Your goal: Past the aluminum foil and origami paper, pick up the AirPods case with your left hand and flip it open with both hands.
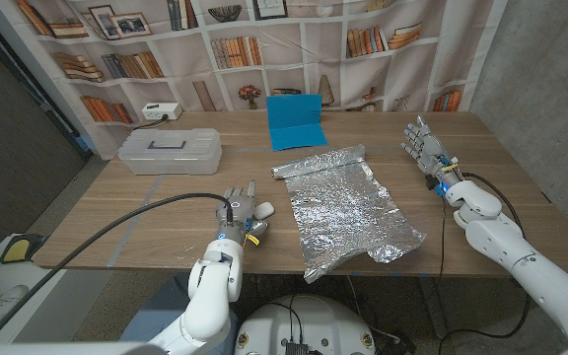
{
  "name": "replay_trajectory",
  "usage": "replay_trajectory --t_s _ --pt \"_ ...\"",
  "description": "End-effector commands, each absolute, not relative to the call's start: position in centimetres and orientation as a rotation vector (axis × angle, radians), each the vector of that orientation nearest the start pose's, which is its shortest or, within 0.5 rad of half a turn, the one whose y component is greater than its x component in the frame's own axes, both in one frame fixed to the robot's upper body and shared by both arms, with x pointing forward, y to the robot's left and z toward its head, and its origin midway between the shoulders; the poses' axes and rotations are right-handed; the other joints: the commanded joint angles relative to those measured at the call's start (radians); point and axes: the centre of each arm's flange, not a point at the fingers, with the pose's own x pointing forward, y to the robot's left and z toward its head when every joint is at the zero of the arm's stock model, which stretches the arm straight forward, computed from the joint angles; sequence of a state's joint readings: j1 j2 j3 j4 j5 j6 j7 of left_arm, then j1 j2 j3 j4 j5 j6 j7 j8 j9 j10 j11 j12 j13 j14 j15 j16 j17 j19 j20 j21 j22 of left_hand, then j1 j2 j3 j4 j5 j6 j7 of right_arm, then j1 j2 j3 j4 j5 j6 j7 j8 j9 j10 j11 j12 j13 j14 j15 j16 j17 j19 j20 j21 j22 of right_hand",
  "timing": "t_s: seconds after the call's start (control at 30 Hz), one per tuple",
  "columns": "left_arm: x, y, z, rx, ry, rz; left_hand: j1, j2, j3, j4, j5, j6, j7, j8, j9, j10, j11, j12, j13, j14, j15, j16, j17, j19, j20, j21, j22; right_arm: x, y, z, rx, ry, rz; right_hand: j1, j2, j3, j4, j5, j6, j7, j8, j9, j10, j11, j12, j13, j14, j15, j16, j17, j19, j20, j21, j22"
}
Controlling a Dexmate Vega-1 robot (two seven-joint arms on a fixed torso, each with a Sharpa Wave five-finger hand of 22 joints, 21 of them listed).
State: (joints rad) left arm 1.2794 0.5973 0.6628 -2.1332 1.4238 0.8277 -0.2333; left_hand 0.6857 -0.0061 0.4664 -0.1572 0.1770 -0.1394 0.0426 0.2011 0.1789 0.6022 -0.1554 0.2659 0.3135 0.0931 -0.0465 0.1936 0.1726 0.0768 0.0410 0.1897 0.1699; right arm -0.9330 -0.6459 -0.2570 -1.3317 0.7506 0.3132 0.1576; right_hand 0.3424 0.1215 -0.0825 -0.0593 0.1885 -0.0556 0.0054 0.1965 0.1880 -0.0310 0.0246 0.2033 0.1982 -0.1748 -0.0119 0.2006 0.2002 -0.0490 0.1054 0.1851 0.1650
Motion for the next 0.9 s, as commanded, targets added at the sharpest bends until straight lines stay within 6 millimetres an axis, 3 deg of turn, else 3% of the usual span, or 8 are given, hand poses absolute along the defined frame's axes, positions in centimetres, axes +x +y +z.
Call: replay_trajectory --t_s 0.03,0.13,0.27,0.6,0.9 --pt "47.73 16.84 -12.11 1.626 -0.282 0.342 0.009 0.015 0.012 0.0 0.006 0.008 -0.001 0.003 0.002 0.011 -0.003 0.002 0.005 0.012 0.003 0.004 0.002 0.012 0.0 0.002 0.002 62.62 -37.04 -3.08 0.02 -0.603 0.212 -0.007 -0.002 0.004 -0.001 0.0 0.003 -0.005 0.003 0.005 -0.001 -0.007 0.001 0.002 -0.03 -0.004 0.007 0.002 0.0 0.009 0.003 0.005" --pt "47.72 16.78 -12.18 1.627 -0.287 0.344 0.036 0.056 0.034 -0.003 0.012 0.018 -0.011 0.004 0.002 0.015 -0.004 0.0 0.007 0.014 0.005 0.003 0.002 0.012 0.005 0.002 0.002 62.64 -37.06 -3.08 0.019 -0.603 0.212 -0.007 -0.002 0.004 -0.001 0.0 0.004 -0.006 0.003 0.005 0.0 -0.006 0.001 0.002 -0.029 -0.003 0.007 0.002 0.0 0.009 0.003 0.005" --pt "47.78 16.76 -12.26 1.63 -0.282 0.344 0.045 0.067 0.04 -0.005 0.012 0.021 -0.016 0.004 0.002 0.016 -0.004 -0.001 0.008 0.016 0.001 0.003 0.002 0.013 0.003 0.002 0.002 62.67 -37.12 -3.08 0.018 -0.602 0.212 -0.007 -0.003 0.005 -0.002 0.0 0.008 -0.005 0.005 0.005 0.001 -0.005 0.002 0.002 -0.029 -0.003 0.007 0.002 -0.001 0.009 0.003 0.005" --pt "47.95 16.66 -12.15 1.63 -0.292 0.348 0.024 0.027 0.017 -0.004 0.002 0.016 -0.021 -0.005 0.001 -0.021 0.006 -0.021 0.009 0.012 0.008 -0.001 0.002 0.013 -0.001 0.0 0.001 62.68 -37.22 -3.07 0.021 -0.605 0.208 -0.008 -0.002 0.006 -0.002 0.0 0.01 -0.007 0.005 0.005 0.001 -0.007 0.002 0.002 -0.031 -0.003 0.006 0.002 -0.002 0.009 0.003 0.005" --pt "48.2 16.26 -12.48 1.629 -0.279 0.33 0.033 0.028 0.019 -0.008 0.004 0.024 -0.025 -0.003 0.001 0.006 -0.006 -0.015 0.009 0.026 -0.003 0.004 0.002 0.014 0.0 0.0 0.001 62.84 -37.36 -3.12 0.023 -0.6 0.21 -0.009 -0.003 0.007 -0.002 0.0 0.011 -0.007 0.005 0.005 0.002 -0.006 0.002 0.002 -0.03 -0.003 0.007 0.002 -0.001 0.009 0.003 0.005"
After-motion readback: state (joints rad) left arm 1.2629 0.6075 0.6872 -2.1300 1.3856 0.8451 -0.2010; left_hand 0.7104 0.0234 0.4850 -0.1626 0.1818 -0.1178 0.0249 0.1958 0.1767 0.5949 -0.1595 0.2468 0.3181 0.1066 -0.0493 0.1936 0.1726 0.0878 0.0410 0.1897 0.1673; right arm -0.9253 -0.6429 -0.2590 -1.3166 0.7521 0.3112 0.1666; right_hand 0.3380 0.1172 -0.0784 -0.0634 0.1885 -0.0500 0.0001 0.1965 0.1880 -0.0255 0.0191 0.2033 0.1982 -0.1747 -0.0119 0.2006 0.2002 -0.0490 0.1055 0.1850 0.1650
